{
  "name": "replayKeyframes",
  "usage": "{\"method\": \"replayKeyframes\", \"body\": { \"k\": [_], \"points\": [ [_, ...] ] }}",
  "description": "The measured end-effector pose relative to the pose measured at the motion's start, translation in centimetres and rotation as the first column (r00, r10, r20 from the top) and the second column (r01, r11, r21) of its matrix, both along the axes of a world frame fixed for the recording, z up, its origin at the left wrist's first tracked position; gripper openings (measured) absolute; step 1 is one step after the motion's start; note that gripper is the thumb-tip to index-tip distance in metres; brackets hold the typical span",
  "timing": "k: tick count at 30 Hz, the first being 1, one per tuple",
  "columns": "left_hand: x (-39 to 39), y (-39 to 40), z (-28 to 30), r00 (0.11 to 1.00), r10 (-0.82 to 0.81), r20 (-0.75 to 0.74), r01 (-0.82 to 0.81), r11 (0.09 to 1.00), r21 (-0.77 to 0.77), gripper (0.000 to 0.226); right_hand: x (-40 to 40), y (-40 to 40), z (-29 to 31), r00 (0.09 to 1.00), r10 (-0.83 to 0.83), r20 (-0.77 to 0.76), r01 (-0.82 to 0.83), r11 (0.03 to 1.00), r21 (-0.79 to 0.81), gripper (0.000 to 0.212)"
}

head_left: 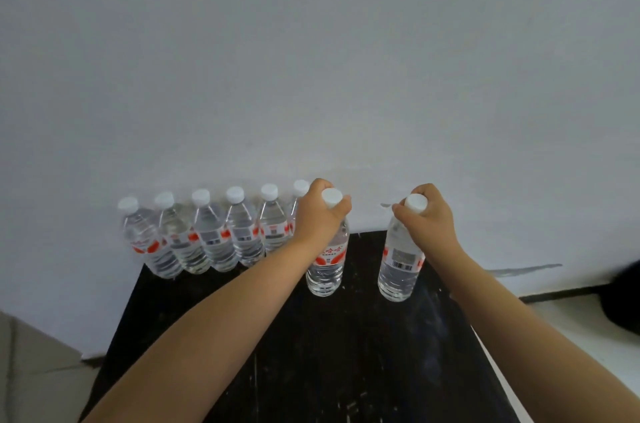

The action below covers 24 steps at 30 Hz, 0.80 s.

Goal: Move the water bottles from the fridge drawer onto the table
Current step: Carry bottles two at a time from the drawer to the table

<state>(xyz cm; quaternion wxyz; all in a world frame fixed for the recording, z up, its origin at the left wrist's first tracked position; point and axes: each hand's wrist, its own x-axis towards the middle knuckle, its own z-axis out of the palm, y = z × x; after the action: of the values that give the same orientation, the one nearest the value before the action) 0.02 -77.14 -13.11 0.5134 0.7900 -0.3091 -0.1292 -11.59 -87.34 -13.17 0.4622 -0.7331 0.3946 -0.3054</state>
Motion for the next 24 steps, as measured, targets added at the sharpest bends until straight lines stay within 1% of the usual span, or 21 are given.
{"method": "replayKeyframes", "body": {
  "k": [5, 11, 12, 17, 20, 24],
  "points": [
    [2.1, -5.7, -3.1, 0.999, 0.028, -0.044, -0.028, 1.0, 0.004, 0.022, 2.7, -4.7, -3.1, 1.0, 0.017, -0.005, -0.017, 1.0, -0.006, 0.02],
    [4.9, -10.0, -6.0, 0.998, 0.058, -0.04, -0.056, 0.997, 0.048, 0.022, 5.0, -8.2, -6.4, 0.999, 0.043, 0.015, -0.043, 0.999, 0.013, 0.022],
    [5.3, -10.4, -6.3, 0.998, 0.061, -0.033, -0.059, 0.997, 0.059, 0.022, 5.3, -8.6, -6.8, 0.999, 0.044, 0.018, -0.045, 0.999, 0.016, 0.025],
    [6.9, -11.6, -7.5, 0.999, 0.047, 0.016, -0.049, 0.993, 0.109, 0.021, 6.7, -9.6, -8.4, 0.998, 0.055, 0.013, -0.056, 0.998, 0.035, 0.022],
    [7.4, -11.8, -8.1, 1.0, 0.022, 0.018, -0.024, 0.99, 0.137, 0.022, 7.5, -9.8, -9.2, 0.998, 0.067, 0.009, -0.067, 0.997, 0.046, 0.022],
    [8.3, -11.5, -8.3, 1.0, 0.007, 0.004, -0.008, 0.988, 0.154, 0.02, 9.0, -9.8, -9.3, 0.992, 0.128, 0.009, -0.128, 0.991, 0.043, 0.023]
  ]
}}
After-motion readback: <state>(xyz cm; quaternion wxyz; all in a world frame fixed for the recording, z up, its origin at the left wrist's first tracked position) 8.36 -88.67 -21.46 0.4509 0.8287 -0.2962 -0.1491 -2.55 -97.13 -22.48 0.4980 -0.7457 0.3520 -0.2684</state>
